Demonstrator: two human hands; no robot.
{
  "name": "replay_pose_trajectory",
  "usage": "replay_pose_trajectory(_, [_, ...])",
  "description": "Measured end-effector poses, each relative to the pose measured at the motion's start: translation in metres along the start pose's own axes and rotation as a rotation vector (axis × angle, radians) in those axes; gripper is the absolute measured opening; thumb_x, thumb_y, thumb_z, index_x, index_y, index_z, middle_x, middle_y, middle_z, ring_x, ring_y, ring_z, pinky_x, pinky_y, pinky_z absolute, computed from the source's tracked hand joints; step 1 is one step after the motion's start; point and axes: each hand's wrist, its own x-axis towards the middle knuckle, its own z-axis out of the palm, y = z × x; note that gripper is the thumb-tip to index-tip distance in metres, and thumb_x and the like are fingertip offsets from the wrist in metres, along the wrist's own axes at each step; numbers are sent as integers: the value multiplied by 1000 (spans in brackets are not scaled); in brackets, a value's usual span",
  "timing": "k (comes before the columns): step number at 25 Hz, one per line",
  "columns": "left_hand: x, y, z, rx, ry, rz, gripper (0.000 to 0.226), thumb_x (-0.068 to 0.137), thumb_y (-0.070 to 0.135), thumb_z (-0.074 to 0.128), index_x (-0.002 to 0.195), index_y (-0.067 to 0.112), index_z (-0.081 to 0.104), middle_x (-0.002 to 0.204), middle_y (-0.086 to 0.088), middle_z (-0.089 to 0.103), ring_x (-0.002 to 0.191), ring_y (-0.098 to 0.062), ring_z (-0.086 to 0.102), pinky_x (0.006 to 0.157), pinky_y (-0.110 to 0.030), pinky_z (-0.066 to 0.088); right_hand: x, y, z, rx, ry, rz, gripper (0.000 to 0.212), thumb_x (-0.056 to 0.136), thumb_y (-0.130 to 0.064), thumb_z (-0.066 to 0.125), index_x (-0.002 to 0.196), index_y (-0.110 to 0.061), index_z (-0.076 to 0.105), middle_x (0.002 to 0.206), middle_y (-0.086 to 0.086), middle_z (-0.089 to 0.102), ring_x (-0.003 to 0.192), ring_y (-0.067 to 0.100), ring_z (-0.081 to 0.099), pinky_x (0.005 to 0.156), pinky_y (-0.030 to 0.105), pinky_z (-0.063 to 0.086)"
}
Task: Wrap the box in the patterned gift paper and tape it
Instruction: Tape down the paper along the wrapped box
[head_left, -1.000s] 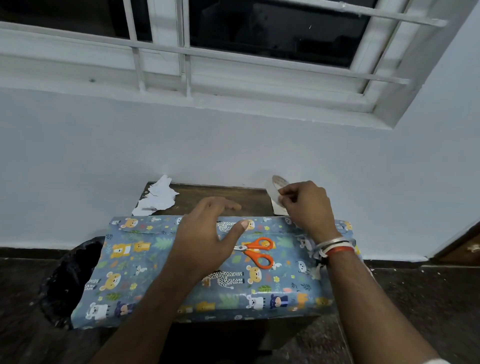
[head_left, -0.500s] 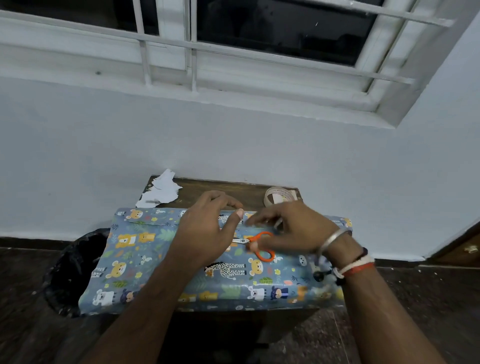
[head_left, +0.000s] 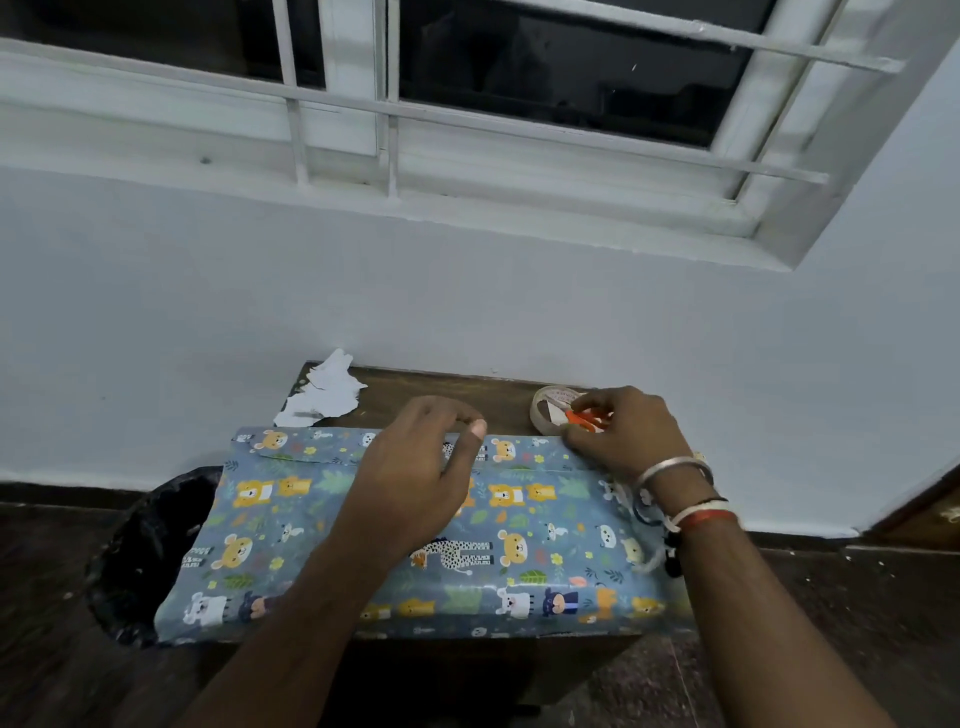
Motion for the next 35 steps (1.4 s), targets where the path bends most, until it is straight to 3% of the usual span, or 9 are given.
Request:
replay_pose_trajectory(5, [-2, -4, 5, 77, 37, 61, 35, 97, 55, 45, 107, 30, 67, 111, 17, 59, 102, -2, 58, 83, -40, 53, 38, 11, 32, -10, -8, 174, 38, 74, -49, 84, 100, -22, 78, 104, 3, 74, 104, 24, 67, 77, 27, 45])
replay_pose_trajectory(10, [-11, 6, -4, 91, -106, 98, 55, 80, 85, 53, 106, 38, 66, 117, 20, 56, 105, -2, 60, 93, -50, 51, 16, -3, 19, 55, -62, -116, 38, 84, -59, 73, 93, -22, 78, 92, -11, 71, 91, 11, 62, 77, 27, 44])
replay_pose_trajectory(13, [-41, 30, -22, 83, -82, 184, 41, 80, 74, 66, 87, 34, 65, 96, 17, 55, 85, -6, 59, 77, -32, 50, -4, 5, 22, -13, -245, -276, 47, 91, -62, 63, 118, -25, 75, 113, -6, 74, 104, 15, 66, 85, 27, 47])
replay_pose_trajectory(16, [-93, 48, -24, 48, -181, 93, 37, 84, 66, 66, 73, 31, 63, 75, 20, 57, 71, -1, 58, 63, -21, 49, -19, 10, 25, -20, -247, -287, 51, 95, -61, 57, 127, -23, 71, 119, 1, 74, 108, 23, 66, 89, 32, 51])
replay_pose_trajectory(20, [-138, 48, -5, 150, -190, -168, 34, 87, 64, 64, 75, 33, 73, 57, 28, 56, 62, 10, 57, 63, -7, 42, -34, 5, 23, -19, -220, -272, 54, 95, -61, 56, 124, -18, 70, 121, 8, 72, 112, 30, 65, 94, 41, 52])
replay_pose_trajectory(24, [-163, 55, 4, 106, -137, -434, 57, 88, 75, 51, 65, 25, 65, 59, 18, 64, 61, 3, 61, 62, -22, 46, -64, 9, 18, -9, -198, -215, 57, 92, -68, 55, 127, -23, 65, 123, 2, 70, 115, 28, 64, 96, 40, 51])
replay_pose_trajectory(29, [-198, 76, 4, 69, -24, -590, 57, 85, 79, 46, 74, 24, 56, 64, 11, 63, 64, -4, 61, 73, -32, 53, -113, 18, -6, 178, -222, -202, 38, 87, -58, 71, 112, -31, 60, 106, -17, 68, 100, 10, 66, 82, 24, 46])
replay_pose_trajectory(32, [-202, 94, -3, -10, 81, -562, 54, 81, 79, 47, 81, 25, 46, 65, 10, 63, 58, -5, 60, 67, -33, 53, -145, 23, -14, 383, -127, -118, 32, 86, -50, 77, 107, -33, 60, 103, -20, 70, 96, -3, 66, 82, 19, 48])
replay_pose_trajectory(35, [-188, 104, -18, -135, 224, -463, 50, 77, 72, 54, 87, 25, 41, 63, 6, 60, 52, -6, 57, 58, -28, 48, -160, 23, -11, 721, -95, -37, 22, 89, -21, 78, 107, -28, 67, 105, -11, 76, 103, 6, 71, 90, 27, 54])
